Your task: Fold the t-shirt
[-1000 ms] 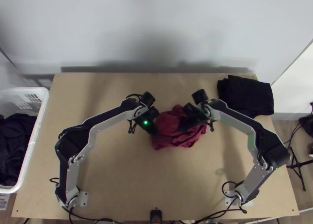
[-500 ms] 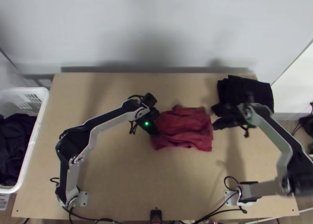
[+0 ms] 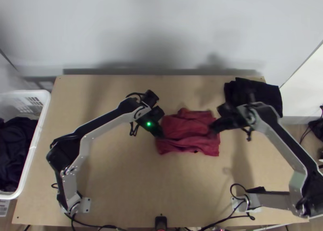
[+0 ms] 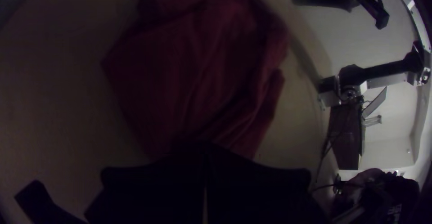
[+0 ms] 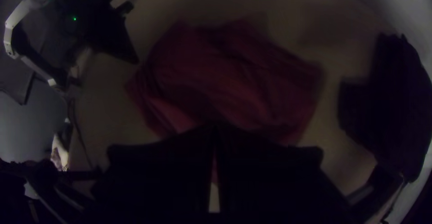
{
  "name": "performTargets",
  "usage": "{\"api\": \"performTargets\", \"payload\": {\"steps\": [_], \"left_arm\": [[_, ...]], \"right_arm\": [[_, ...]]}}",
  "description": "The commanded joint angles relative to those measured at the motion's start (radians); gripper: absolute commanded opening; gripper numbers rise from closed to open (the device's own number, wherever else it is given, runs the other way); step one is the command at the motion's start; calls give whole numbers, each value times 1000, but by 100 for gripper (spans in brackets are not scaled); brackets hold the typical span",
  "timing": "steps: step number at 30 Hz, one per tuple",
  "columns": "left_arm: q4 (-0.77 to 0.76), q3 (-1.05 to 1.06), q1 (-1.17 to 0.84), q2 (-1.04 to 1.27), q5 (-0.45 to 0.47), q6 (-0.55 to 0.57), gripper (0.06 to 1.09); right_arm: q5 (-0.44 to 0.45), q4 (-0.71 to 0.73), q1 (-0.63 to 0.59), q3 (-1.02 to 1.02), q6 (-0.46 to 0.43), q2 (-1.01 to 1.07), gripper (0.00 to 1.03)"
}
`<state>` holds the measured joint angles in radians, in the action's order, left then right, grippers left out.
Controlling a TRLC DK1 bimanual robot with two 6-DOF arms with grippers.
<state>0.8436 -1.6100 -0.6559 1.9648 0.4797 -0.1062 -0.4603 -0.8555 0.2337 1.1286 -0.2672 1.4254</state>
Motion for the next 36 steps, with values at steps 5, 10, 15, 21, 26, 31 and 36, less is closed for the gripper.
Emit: {"api": "performTargets", "payload": {"steps": [5,10,15,21,26,31,36], "left_arm": [[48,33,67,-135,94,-23,10],[55,36,110,-150,105,-26,10],[60,62,114,-170,109,-35,10],[60,98,125,-179,109,-46,10],[61,111,141,-199,109,-50,10],[69,133,182,-242,108,-50,10],[69,150,213,-297,69,-50,42]], "right_arm": [[-166,46,179,65,65,198,3],[-222,67,190,57,49,294,3],[-264,67,223,53,49,354,3],[-262,101,227,7,34,425,3],[-247,104,227,19,42,468,3],[-239,78,230,20,43,409,21],[-195,44,268,39,48,224,62]]}}
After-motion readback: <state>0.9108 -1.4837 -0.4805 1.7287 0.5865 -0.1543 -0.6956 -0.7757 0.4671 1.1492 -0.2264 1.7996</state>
